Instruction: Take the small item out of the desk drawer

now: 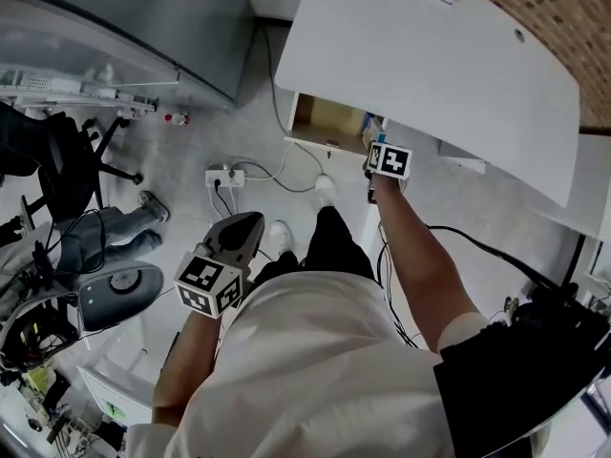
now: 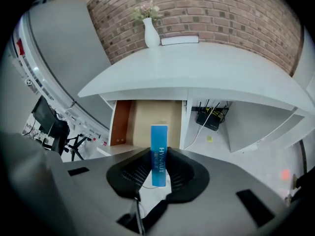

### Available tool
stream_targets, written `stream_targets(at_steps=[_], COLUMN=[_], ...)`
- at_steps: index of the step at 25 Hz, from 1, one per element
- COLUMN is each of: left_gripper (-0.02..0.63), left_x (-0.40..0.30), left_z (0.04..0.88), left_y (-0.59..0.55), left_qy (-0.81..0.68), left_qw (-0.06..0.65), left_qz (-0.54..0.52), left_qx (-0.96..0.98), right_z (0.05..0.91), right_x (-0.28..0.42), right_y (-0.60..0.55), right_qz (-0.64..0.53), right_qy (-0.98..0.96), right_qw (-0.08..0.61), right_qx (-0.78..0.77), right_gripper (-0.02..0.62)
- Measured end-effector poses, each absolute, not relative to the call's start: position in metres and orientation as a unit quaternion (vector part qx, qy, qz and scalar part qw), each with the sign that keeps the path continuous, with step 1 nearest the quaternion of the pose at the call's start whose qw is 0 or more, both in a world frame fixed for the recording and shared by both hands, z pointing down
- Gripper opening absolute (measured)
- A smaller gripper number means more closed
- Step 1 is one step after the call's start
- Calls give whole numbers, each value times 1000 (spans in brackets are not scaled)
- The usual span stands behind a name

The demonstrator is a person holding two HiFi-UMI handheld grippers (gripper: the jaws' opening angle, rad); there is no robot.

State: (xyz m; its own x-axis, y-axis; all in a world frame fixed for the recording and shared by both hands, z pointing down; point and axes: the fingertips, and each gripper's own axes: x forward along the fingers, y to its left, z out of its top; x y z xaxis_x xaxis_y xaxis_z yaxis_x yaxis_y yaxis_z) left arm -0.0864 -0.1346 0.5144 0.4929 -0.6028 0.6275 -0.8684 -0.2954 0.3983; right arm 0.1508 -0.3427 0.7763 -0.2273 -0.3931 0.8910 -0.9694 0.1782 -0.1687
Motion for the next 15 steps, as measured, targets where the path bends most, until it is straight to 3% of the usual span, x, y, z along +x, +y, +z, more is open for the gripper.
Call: stream_targets(at_steps=[15], left_gripper=[25], left_x=[-146], left_z=[472], left_y=[-44], left_qy=[-460], left_qw=[324], left_qz=[131], left_qx=[816], right_z=[660], right_x=[104], right_y=[-196], right_qz=[359], right_qy=[-733], right_qw=[349], right_qx=[461], right_gripper=[109])
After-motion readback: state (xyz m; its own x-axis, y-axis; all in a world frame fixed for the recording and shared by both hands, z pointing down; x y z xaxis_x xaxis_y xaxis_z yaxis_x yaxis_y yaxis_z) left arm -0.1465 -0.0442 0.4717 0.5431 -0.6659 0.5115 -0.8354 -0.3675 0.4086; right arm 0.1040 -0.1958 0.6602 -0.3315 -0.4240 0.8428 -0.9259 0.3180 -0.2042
